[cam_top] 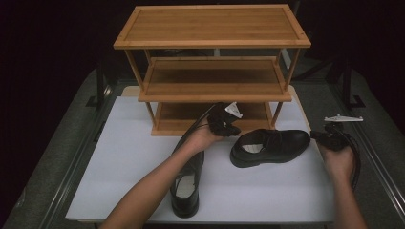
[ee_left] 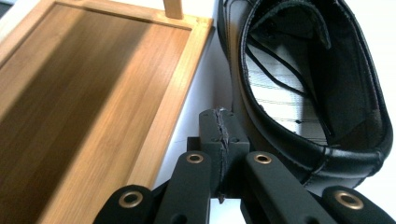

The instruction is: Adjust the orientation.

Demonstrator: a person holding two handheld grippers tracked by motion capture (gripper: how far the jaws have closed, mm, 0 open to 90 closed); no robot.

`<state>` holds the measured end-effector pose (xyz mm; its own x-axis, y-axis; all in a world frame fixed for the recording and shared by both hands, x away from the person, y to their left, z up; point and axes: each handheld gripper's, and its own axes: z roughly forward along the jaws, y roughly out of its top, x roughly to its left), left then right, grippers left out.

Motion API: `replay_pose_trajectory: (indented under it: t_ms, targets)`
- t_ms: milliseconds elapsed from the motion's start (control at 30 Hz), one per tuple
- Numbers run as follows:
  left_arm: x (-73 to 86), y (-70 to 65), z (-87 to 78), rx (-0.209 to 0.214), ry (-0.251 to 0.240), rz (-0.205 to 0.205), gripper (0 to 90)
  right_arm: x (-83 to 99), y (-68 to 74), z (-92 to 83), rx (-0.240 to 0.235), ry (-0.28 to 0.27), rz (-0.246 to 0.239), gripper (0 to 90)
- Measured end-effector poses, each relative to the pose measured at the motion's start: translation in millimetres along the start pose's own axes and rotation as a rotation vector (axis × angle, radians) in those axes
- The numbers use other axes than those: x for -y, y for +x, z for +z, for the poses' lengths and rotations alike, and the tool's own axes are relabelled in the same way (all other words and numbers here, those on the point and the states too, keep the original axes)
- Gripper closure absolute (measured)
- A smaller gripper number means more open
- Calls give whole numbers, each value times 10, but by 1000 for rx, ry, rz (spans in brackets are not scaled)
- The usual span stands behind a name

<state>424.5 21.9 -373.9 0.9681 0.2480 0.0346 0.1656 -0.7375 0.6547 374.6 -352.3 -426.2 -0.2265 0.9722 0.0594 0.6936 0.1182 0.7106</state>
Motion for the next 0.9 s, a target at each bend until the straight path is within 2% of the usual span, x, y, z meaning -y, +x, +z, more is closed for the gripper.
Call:
replay_pose_trajectory:
  t_ms: [100, 300, 533, 733, 900]
  targets:
    - [-6, -7, 12, 12, 13, 18, 900, 2, -2, 9, -3, 0, 2, 898]
    - [-11, -31, 56, 30, 38, 30, 900, 12, -31, 38, 3, 9, 14, 898]
    - [-10, -34, 50, 42, 42, 27, 900, 10, -11, 65, 1, 10, 4, 899]
    - [-7, -68, 8, 49, 72, 52, 900, -7, 22, 88, -5, 10, 7, 899]
    - [22, -129, -69, 73, 89, 70, 900, -35, 104, 122, -28, 13, -10, 899]
